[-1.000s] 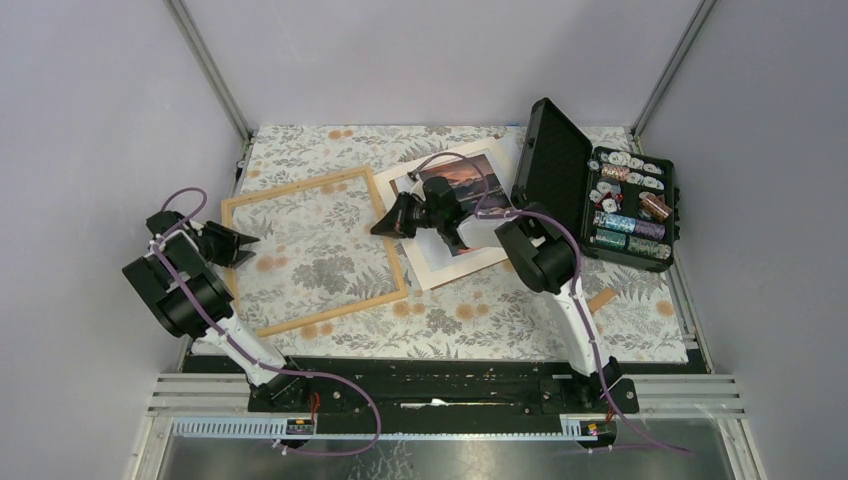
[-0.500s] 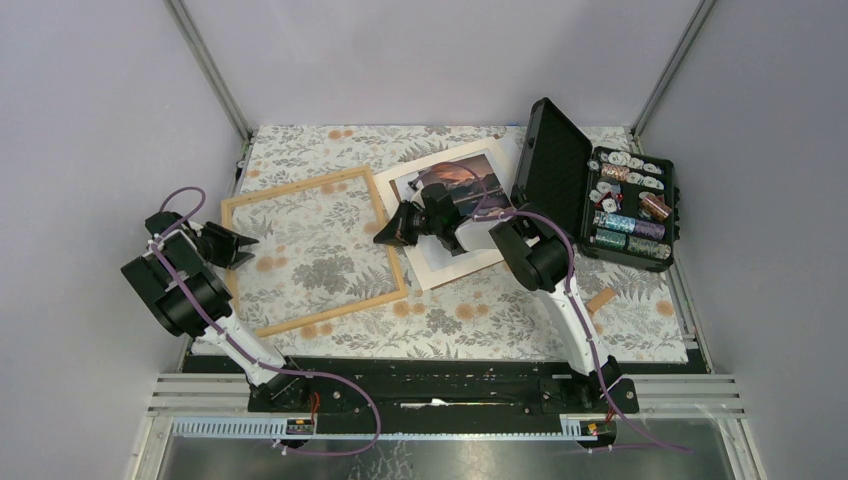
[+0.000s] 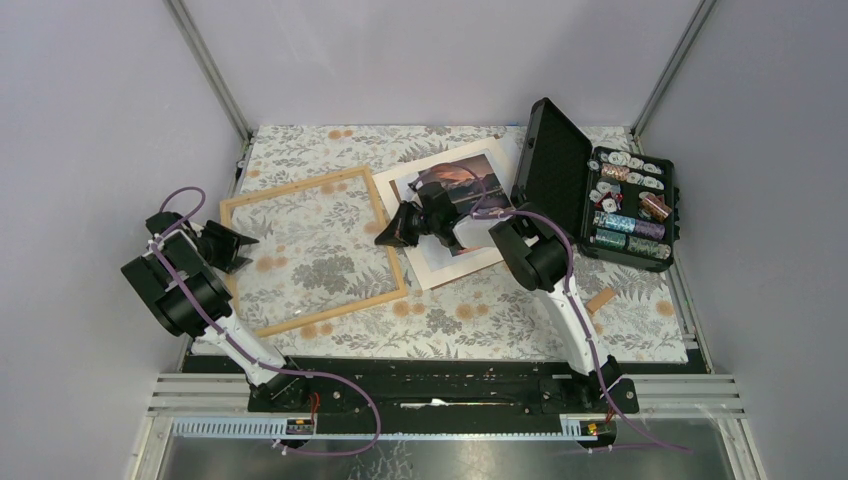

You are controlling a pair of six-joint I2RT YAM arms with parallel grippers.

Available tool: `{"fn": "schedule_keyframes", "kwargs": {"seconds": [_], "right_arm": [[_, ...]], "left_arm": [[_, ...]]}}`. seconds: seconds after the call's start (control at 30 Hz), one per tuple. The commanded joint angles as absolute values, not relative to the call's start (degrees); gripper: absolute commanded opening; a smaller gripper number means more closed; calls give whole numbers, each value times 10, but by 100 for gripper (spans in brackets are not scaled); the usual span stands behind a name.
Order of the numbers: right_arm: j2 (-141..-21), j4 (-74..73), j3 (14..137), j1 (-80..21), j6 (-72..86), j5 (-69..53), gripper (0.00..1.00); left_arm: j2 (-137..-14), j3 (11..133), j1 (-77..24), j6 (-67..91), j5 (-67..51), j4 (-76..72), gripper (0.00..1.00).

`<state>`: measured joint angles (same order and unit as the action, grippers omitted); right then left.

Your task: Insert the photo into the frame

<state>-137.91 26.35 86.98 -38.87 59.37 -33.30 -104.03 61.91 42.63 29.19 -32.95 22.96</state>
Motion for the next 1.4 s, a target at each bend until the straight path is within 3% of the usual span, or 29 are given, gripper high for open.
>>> {"fn": "schedule_keyframes", "kwargs": {"seconds": [0.0,0.57,1.0,1.37], "right_arm": [[-1374,209,890,-385,579,-295,0],[-1307,32,878,-379,509,-138,0],[-1358,173,914,-359,491,-366,0],[-1372,197,950,-356,491,-434,0]], "left_arm": [[-1040,636,466,322,-245,185,58],[-1047,611,442,332,-276,154,61],[-1036,596,432,327,-296,148,62],[-988,576,439,331,-274,152,61]]}}
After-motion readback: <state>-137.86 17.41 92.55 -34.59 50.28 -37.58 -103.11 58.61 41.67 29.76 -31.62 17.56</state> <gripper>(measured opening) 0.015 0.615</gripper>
